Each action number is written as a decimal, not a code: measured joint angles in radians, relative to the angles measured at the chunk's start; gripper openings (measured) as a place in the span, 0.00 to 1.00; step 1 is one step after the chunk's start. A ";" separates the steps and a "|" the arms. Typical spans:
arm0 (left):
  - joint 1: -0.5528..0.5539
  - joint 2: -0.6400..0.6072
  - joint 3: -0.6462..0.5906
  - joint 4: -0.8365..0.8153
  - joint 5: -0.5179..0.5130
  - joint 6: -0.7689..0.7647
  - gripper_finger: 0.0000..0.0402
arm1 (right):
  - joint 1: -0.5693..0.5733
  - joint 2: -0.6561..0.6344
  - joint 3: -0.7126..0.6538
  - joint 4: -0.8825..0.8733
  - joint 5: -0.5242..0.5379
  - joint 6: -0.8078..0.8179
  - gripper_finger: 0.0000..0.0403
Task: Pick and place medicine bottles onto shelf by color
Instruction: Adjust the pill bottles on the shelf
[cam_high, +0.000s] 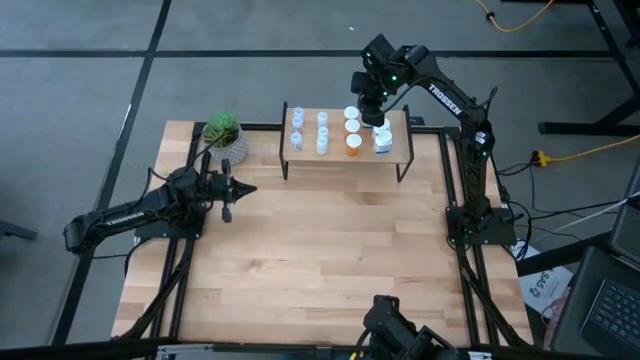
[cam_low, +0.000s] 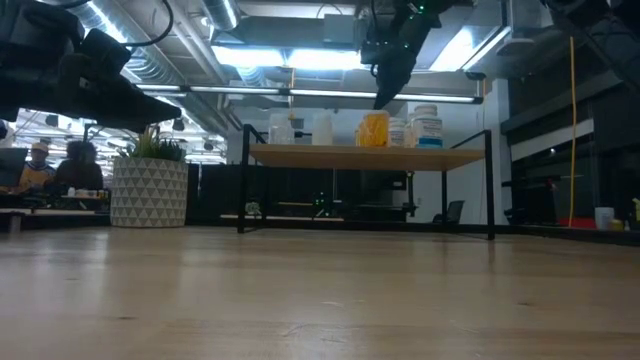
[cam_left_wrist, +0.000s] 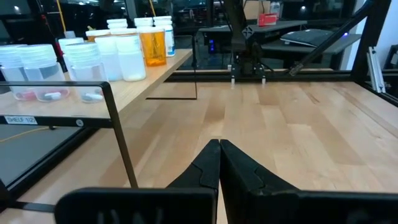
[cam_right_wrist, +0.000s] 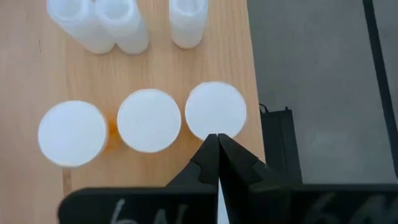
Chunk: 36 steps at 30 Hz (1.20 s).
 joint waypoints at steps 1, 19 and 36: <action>0.000 0.000 0.000 0.000 0.000 0.000 0.00 | 0.001 0.001 0.000 0.005 0.002 0.000 0.01; 0.000 0.000 0.000 -0.006 -0.184 0.028 0.00 | 0.024 0.002 0.000 -0.001 0.008 0.007 0.01; 0.000 0.000 0.000 -0.006 -0.185 0.029 0.00 | 0.041 0.002 0.000 -0.013 0.015 -0.010 0.01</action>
